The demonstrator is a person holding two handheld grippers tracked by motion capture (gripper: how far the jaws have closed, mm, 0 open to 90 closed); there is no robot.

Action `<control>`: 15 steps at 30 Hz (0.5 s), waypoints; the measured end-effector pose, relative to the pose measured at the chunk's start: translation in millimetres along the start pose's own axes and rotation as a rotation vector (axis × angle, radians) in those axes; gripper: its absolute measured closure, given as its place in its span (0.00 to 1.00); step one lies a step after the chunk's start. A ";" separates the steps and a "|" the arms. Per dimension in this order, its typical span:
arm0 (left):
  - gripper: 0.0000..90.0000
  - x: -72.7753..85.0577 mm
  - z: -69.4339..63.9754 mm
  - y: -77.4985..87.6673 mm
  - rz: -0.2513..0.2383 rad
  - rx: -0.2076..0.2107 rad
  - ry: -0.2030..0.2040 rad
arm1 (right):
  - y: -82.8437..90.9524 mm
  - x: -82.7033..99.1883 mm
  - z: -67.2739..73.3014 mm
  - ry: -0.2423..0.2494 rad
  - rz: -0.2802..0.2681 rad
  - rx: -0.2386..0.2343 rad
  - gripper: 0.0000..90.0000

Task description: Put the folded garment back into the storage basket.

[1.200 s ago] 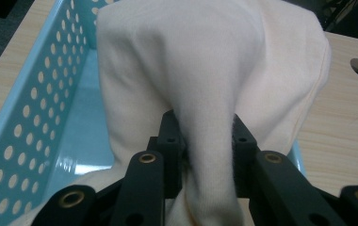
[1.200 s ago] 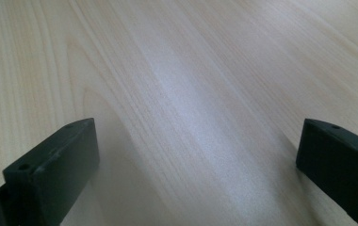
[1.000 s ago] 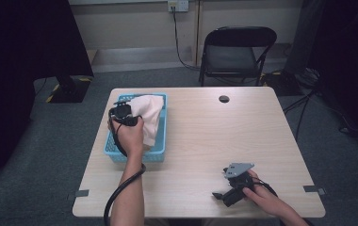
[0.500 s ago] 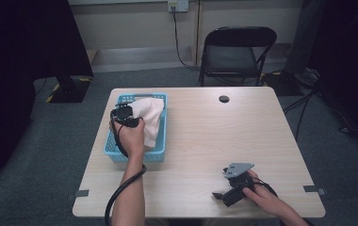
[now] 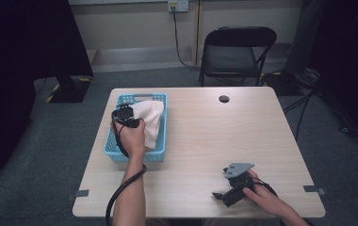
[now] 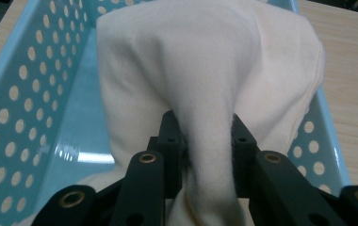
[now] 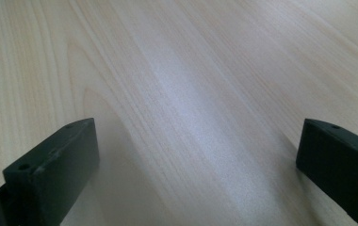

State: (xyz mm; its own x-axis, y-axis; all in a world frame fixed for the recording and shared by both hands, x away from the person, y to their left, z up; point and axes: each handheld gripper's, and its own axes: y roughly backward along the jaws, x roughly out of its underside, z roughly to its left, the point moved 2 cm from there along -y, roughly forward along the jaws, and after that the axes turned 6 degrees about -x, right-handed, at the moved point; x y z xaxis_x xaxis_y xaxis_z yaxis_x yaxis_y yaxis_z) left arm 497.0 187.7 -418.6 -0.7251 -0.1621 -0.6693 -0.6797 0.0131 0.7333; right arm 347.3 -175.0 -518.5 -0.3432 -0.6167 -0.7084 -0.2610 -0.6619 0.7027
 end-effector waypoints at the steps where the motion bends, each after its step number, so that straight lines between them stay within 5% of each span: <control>1: 0.82 0.1 -0.3 -0.4 0.002 0.000 -0.003 | 0.0 0.0 0.0 0.000 0.000 0.000 0.00; 15: 0.82 -1.1 -3.3 -4.6 0.015 -0.010 -0.010 | 0.0 0.0 0.0 0.000 0.000 0.000 0.00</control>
State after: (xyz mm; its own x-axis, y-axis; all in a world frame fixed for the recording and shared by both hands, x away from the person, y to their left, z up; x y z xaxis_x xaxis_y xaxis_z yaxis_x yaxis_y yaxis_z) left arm 501.3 184.6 -420.9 -0.7362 -0.1525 -0.6593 -0.6678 0.0055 0.7444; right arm 347.3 -175.0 -518.5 -0.3431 -0.6167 -0.7085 -0.2609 -0.6621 0.7025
